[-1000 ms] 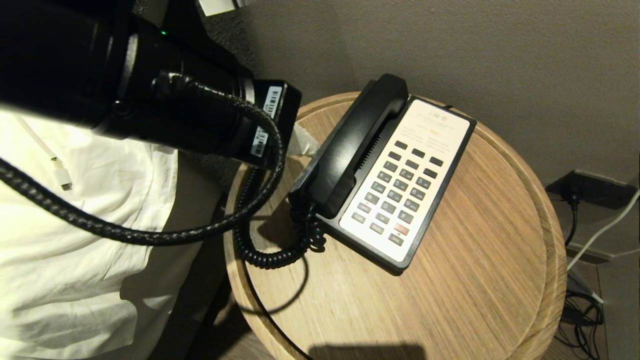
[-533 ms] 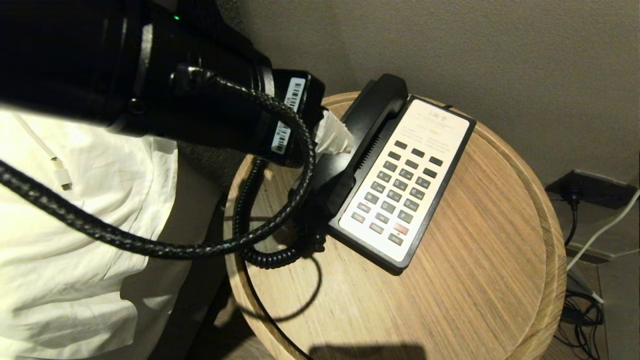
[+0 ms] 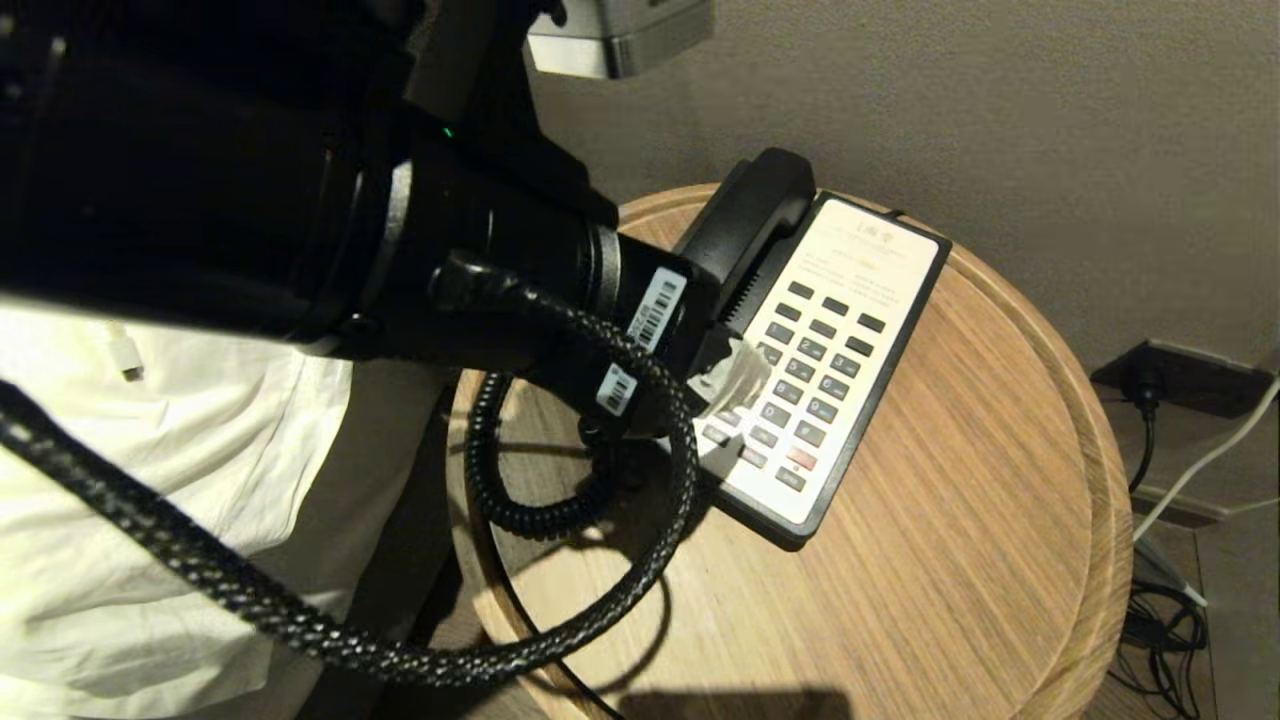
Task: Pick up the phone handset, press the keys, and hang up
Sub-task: Pick up the desk phone handset
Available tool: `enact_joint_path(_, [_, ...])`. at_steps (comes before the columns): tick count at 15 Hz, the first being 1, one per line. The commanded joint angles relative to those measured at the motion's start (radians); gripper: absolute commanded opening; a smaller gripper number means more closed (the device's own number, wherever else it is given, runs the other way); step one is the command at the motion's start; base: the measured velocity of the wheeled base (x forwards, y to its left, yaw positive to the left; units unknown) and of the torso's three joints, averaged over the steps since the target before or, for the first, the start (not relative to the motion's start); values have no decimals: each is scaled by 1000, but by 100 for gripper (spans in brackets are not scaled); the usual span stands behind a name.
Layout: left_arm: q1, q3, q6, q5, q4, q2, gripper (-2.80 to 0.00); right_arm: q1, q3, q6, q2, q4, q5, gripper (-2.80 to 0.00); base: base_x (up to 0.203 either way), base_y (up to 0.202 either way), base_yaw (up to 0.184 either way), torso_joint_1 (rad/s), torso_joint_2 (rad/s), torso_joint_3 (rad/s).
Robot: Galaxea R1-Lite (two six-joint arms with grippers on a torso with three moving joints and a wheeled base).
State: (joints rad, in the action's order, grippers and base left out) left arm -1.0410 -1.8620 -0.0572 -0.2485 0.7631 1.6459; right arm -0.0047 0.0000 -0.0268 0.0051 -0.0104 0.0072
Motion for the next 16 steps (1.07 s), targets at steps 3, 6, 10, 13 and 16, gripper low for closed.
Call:
enact_joint_path(3, [-2,6,-8,-26,2,-15,0,0,0,-1,-1,1,2,-280,0,0,0,0,0,0])
enact_joint_path(6, [-1,-16,-9,-35,1,-15,0,0,0,-1,0,1,1,-280,0,0,0,0,0,0])
enact_joint_path(10, [1,-20,4,-55,-22,3,0,0,0,-1,-1,0,0,-280,0,0,0,0,0,0])
enact_joint_path(13, [-8,-7,8,-100,-37,17,0,0,0,-1,1,1,1,-280,0,0,0,0,0,0])
enact_joint_path(16, [-7,-12,3,-124,-39,20,0,0,0,-1,-1,1,2,-280,0,0,0,0,0,0])
